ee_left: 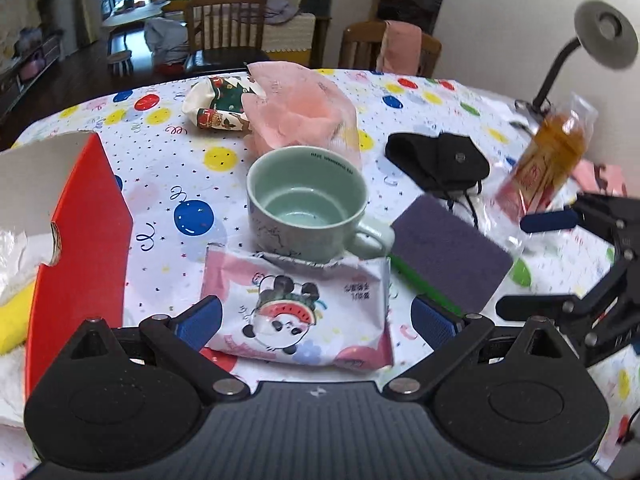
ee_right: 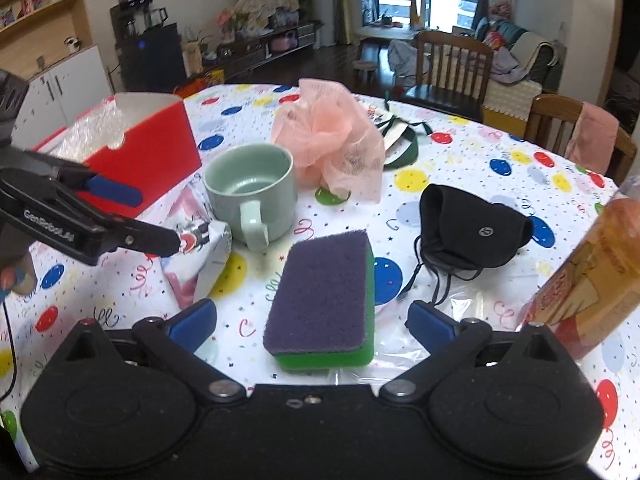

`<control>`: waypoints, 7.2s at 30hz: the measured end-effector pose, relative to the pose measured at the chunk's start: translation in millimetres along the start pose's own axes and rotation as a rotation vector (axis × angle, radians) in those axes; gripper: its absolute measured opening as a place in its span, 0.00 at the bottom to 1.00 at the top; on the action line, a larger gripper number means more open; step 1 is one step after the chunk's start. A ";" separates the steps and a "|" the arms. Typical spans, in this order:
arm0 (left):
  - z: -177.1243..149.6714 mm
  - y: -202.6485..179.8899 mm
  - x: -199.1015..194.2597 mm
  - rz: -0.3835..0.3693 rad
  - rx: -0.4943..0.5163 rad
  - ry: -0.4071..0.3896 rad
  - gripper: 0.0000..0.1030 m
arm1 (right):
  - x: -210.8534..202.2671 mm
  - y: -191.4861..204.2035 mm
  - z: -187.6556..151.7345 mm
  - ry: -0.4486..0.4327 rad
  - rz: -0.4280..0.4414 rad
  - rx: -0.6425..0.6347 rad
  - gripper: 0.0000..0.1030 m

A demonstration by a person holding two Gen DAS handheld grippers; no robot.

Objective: Organize soft objects
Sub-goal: 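Grasp the panda snack bag with the left tool while the right tool grasps the purple sponge, then lift the snack bag with the left tool while the right tool lifts the sponge, then lower both items into the shoebox and open both tools, then withdraw both tools toward the pink bath puff and clear plastic bag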

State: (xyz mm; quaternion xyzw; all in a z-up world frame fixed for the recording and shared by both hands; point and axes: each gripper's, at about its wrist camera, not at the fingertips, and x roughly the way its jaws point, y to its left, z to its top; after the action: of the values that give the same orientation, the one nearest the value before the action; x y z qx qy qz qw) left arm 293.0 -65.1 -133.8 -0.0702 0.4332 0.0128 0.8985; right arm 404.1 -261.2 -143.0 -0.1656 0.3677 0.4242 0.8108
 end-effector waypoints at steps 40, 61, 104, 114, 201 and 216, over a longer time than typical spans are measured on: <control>-9.2 -6.8 58.5 0.199 -0.483 0.115 0.93 | 72.0 -2.6 7.9 0.091 -0.012 -0.080 0.81; -33.3 21.2 18.3 0.172 -0.460 0.049 0.43 | 50.3 13.0 4.0 0.068 -0.068 -0.079 0.71; 9.4 122.5 -142.0 -0.031 -0.082 -0.190 0.43 | -46.3 151.3 96.8 -0.196 -0.044 0.079 0.71; 13.4 186.2 -149.2 -0.017 -0.019 -0.146 0.43 | -12.6 204.2 124.5 -0.189 -0.028 0.056 0.71; 20.5 220.5 -138.9 -0.104 0.138 -0.067 0.68 | 25.2 271.7 157.6 -0.142 -0.029 0.035 0.92; 36.8 115.4 -130.7 -0.178 0.140 -0.127 0.83 | -49.6 188.4 112.1 -0.250 -0.115 0.163 0.99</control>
State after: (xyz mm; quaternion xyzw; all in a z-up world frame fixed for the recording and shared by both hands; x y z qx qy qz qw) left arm 230.3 59.1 -22.5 -0.0447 0.3674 -0.0928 0.9243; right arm 284.3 -113.9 -22.7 -0.0659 0.2870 0.3629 0.8841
